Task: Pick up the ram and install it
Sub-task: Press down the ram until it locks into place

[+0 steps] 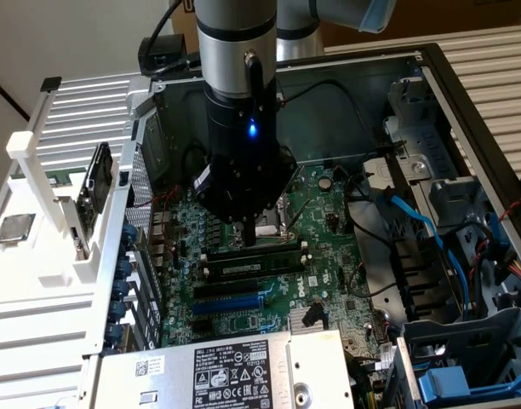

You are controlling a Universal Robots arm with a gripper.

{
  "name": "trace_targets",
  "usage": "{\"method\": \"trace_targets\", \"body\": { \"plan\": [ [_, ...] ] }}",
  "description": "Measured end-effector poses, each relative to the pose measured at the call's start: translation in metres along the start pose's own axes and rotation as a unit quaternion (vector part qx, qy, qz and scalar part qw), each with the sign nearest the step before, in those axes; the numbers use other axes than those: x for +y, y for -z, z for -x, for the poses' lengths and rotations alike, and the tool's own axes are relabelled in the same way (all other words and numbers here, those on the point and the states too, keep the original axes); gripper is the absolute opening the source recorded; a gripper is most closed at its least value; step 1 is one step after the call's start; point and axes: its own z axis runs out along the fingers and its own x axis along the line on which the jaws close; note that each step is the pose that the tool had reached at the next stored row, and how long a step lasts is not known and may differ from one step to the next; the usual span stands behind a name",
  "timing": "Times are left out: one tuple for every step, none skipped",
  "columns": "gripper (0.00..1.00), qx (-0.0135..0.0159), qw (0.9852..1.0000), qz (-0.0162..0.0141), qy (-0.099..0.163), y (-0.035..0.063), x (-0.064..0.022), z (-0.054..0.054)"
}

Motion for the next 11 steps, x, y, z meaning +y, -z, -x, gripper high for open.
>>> {"method": "trace_targets", "body": {
  "plan": [
    [0.1,0.0006,0.9999,-0.0003,-0.011,0.0,0.0,0.0],
    [0.1,0.0011,0.9998,-0.0005,-0.022,0.0,0.0001,0.0],
    [0.1,0.0015,0.9996,-0.0006,-0.027,0.0,0.0,0.0],
    [0.1,0.0018,0.9995,-0.0007,-0.033,0.0,0.0,0.0],
    [0.1,0.002,0.9993,-0.0007,-0.039,0.0,0.0,0.0],
    [0.1,0.0026,0.9988,-0.0007,-0.05,0.0,0.0,0.0],
    [0.1,0.0029,0.9985,-0.0007,-0.056,0.0,0.0,0.0],
    [0.1,0.0032,0.9981,-0.0006,-0.061,0.0,0.0,0.0],
    [0.1,0.0036,0.9974,-0.0003,-0.072,-0.0001,0.0,0.0],
    [0.1,0.0041,0.9965,0.0002,-0.083,-0.0001,0.0001,0.0],
    [0.1,0.0043,0.9961,0.0003,-0.089,-0.0001,0.0001,0.0001]
  ]
}}
